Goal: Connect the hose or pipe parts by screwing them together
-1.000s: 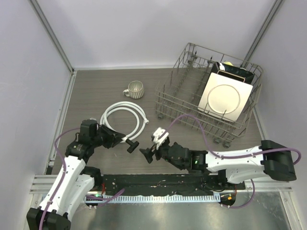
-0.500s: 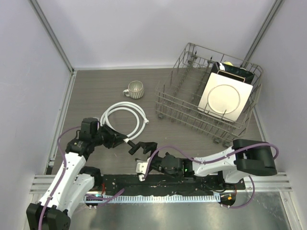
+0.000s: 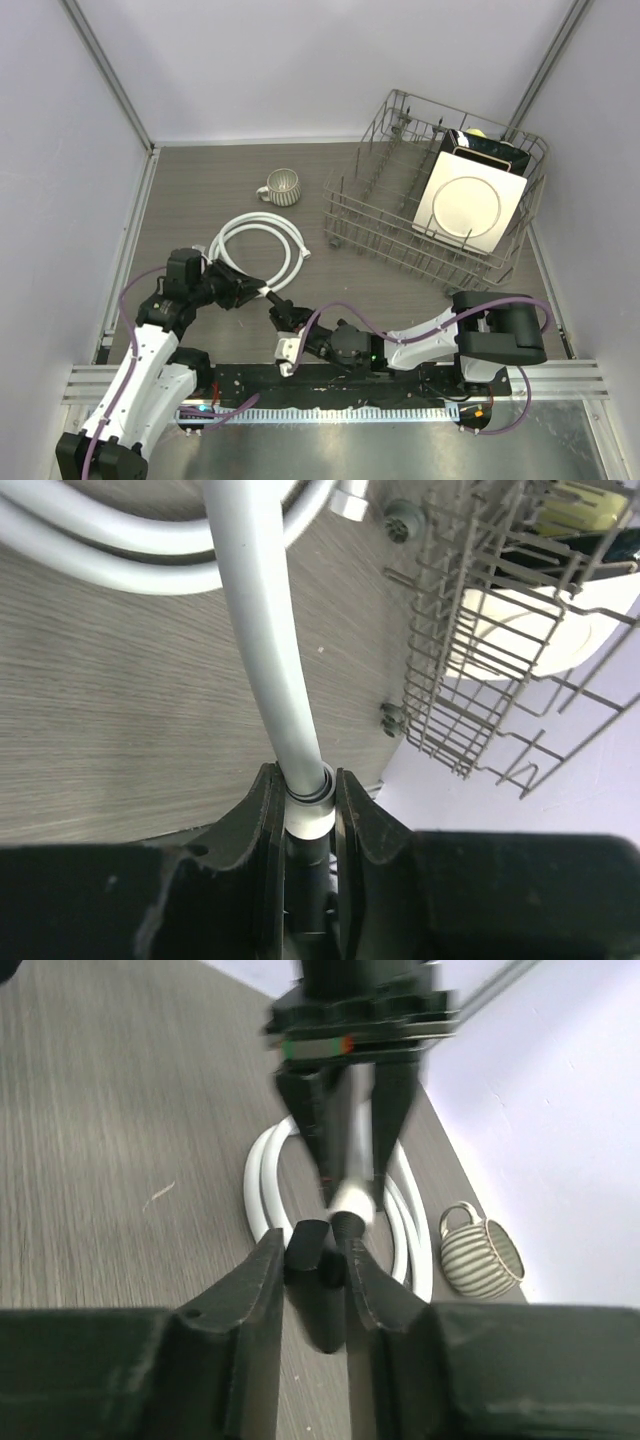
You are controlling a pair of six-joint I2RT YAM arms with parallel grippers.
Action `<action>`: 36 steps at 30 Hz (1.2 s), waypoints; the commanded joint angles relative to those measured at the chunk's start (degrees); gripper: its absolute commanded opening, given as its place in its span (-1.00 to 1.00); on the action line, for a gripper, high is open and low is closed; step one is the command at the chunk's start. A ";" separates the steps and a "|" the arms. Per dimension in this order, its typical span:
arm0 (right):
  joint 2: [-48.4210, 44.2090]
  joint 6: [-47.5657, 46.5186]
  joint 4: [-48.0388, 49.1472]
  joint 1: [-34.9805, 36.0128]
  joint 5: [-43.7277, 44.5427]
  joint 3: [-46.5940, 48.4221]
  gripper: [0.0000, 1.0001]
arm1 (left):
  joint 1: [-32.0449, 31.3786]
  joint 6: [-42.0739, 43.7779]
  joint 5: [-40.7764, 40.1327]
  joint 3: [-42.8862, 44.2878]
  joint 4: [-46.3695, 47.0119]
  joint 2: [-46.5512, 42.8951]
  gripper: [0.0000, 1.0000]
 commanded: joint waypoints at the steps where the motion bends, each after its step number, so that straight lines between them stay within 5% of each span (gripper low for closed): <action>1: 1.27 9.27 10.75 0.00 0.83 0.76 -0.74 | -0.27 -2.85 5.20 -0.58 5.38 -2.59 -1.00; 4: 1.79 16.11 14.62 -0.08 1.97 -0.12 -0.97 | -0.27 -1.26 4.06 0.30 3.27 -3.03 -1.00; 15: 5.13 54.71 20.43 -4.48 11.28 -1.71 -0.95 | -0.27 -5.03 3.09 -1.02 8.80 -6.20 -1.00; 22: 4.26 70.62 14.82 -5.36 13.56 -1.45 -0.61 | -0.27 -5.39 1.69 -1.28 10.56 -6.20 -1.00; 26: 0.84 79.24 1.93 -6.15 14.63 -0.57 -0.22 | -0.27 -4.42 -0.95 -1.20 8.37 -6.29 -1.00; 36: -8.30 87.01 -13.23 -6.94 16.04 -1.27 -0.18 | -0.18 -4.51 -2.45 -2.34 7.66 -6.82 -1.00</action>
